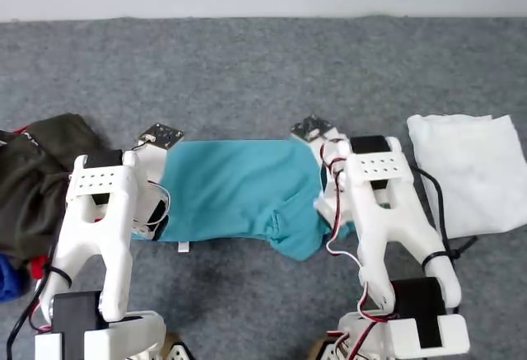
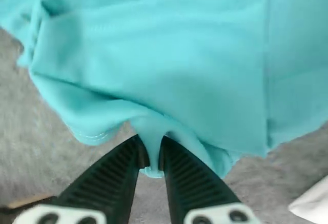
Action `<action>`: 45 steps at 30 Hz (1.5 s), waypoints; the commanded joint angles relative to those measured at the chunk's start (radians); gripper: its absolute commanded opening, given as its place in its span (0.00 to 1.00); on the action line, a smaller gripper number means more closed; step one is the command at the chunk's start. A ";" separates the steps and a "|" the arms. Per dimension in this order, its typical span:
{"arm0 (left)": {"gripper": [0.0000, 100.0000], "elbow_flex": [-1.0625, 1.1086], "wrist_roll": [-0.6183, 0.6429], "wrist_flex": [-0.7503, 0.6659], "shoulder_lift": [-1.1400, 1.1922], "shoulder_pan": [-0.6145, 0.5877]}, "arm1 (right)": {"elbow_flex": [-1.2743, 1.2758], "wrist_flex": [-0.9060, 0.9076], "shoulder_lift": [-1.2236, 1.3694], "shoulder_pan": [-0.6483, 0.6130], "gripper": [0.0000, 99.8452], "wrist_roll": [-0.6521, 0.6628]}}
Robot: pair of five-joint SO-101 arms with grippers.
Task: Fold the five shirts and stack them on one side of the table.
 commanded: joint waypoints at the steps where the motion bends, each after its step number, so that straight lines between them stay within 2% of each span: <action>1: 0.06 0.001 -0.009 0.000 -0.037 0.009 | -0.075 -0.001 -0.007 -0.002 0.01 -0.014; 8: 0.06 0.001 -0.009 0.000 -0.037 0.009 | -0.097 -0.105 -0.002 0.004 0.01 -0.014; 14: 0.06 0.001 -0.009 0.000 -0.037 0.009 | -0.098 -0.217 0.028 0.004 0.01 -0.138; 19: 0.06 0.001 -0.009 0.000 -0.037 0.009 | -0.104 -0.242 0.148 0.004 0.01 -0.146; 26: 0.06 0.001 -0.009 0.000 -0.037 0.009 | -0.132 -0.243 0.193 0.102 0.14 -0.147; 30: 0.06 0.001 -0.009 -0.002 -0.037 0.009 | -0.235 -0.243 0.203 0.176 0.16 -0.147; 36: 0.06 0.001 -0.009 0.000 -0.037 0.009 | -0.327 -0.151 0.220 0.189 0.16 -0.144; 40: 0.06 0.001 -0.009 0.000 -0.037 0.009 | -0.328 0.018 0.182 0.179 0.15 -0.126; 43: 0.06 0.001 -0.009 0.000 -0.037 0.009 | -0.292 0.174 0.142 0.125 0.15 -0.080; 45: 0.06 0.001 -0.009 0.000 -0.037 0.009 | -0.238 0.216 0.116 0.082 0.15 -0.061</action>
